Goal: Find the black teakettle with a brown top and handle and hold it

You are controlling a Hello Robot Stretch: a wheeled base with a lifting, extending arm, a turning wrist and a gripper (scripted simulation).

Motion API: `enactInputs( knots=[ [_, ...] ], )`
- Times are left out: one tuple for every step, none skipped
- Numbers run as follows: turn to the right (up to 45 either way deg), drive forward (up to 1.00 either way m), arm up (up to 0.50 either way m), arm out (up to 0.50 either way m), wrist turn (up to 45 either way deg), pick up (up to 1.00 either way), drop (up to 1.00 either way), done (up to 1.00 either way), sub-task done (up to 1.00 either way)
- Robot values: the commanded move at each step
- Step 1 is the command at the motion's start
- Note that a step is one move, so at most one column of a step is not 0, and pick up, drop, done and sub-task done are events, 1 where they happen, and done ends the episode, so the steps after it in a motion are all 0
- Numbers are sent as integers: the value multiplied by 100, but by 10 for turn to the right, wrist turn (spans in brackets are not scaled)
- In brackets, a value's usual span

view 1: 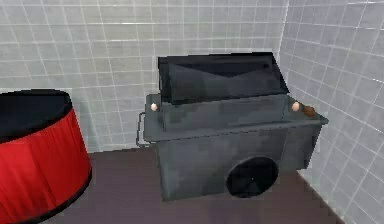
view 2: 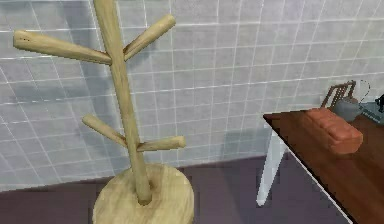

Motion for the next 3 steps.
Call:
enactInputs(
  knots=[
    [-90, 0, 0, 0, 0, 0, 0, 0, 0],
    [0, 20, 0, 0, 0, 0, 0, 0, 0],
    [450, 0, 0, 0, 0, 0, 0, 0, 0]
  ],
)
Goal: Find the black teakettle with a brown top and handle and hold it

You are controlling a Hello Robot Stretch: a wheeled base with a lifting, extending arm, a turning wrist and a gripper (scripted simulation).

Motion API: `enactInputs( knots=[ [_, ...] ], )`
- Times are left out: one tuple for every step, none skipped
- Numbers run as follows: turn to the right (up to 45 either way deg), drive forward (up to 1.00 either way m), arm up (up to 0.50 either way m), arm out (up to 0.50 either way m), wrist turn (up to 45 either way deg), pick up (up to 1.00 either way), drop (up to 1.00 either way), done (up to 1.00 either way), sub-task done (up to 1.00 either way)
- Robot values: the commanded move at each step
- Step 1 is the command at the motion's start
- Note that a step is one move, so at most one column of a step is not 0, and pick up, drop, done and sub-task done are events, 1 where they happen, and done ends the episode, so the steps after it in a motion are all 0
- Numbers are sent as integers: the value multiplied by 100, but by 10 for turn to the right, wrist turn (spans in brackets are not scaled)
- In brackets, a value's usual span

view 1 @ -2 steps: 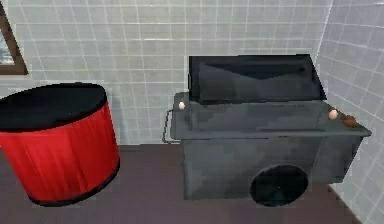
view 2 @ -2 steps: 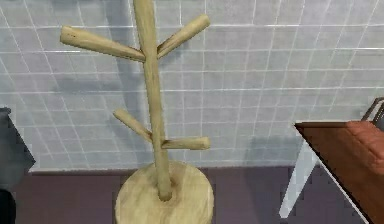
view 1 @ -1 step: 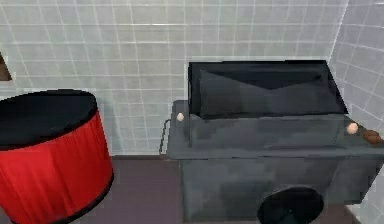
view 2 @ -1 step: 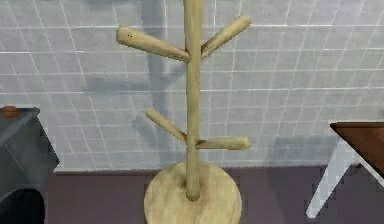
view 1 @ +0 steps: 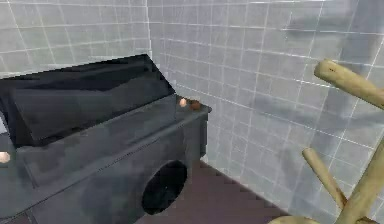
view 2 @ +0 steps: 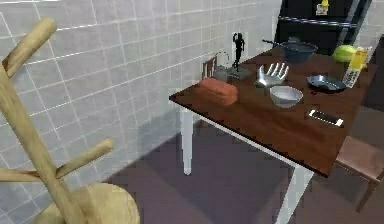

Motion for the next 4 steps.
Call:
enactInputs(
  knots=[
    [450, 0, 0, 0, 0, 0, 0, 0, 0],
    [450, 0, 0, 0, 0, 0, 0, 0, 0],
    [90, 0, 0, 0, 0, 0, 0, 0, 0],
    [0, 65, 0, 0, 0, 0, 0, 0, 0]
  ],
)
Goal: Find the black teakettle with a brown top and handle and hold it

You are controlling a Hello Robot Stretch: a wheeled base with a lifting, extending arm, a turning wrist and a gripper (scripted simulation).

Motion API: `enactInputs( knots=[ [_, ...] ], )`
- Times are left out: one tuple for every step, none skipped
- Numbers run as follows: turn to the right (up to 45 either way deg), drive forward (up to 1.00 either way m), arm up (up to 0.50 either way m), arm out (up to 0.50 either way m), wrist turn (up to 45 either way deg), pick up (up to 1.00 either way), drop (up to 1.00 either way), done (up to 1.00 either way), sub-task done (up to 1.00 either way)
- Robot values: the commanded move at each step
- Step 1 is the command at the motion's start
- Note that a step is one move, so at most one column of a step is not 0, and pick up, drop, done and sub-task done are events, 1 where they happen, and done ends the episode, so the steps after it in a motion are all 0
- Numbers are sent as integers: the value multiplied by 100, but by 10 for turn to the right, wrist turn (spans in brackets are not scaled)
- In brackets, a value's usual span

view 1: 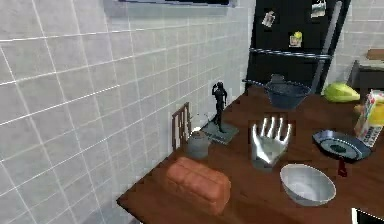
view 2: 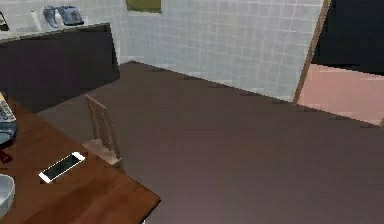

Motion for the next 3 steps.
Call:
enactInputs(
  knots=[
    [-450, 0, 0, 0, 0, 0, 0, 0, 0],
    [-360, 0, 0, 0, 0, 0, 0, 0, 0],
    [0, 0, 50, 0, 0, 0, 0, 0, 0]
  ],
)
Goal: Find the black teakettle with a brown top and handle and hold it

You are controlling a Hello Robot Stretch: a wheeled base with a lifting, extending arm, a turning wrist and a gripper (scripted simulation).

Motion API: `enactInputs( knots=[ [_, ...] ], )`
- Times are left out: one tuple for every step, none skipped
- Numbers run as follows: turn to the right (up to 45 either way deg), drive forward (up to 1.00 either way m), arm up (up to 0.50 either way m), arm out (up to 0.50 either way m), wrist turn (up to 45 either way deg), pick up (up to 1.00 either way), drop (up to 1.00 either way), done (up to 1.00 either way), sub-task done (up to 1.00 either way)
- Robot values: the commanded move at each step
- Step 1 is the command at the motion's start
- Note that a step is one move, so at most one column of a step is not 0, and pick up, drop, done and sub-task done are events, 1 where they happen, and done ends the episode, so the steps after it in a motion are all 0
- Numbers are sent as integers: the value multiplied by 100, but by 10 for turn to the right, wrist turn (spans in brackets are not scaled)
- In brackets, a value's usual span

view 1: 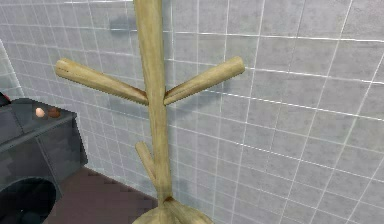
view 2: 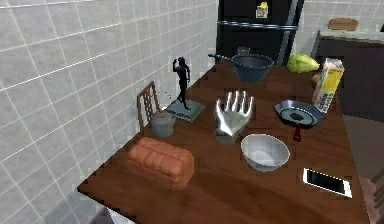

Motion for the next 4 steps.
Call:
enactInputs(
  knots=[
    [0, 0, 38, 0, 0, 0, 0, 0, 0],
    [0, 0, 0, 50, 0, 0, 0, 0, 0],
    [0, 0, 0, 0, 450, 0, 0, 0, 0],
    [0, 0, 0, 0, 450, 0, 0, 0, 0]
  ],
)
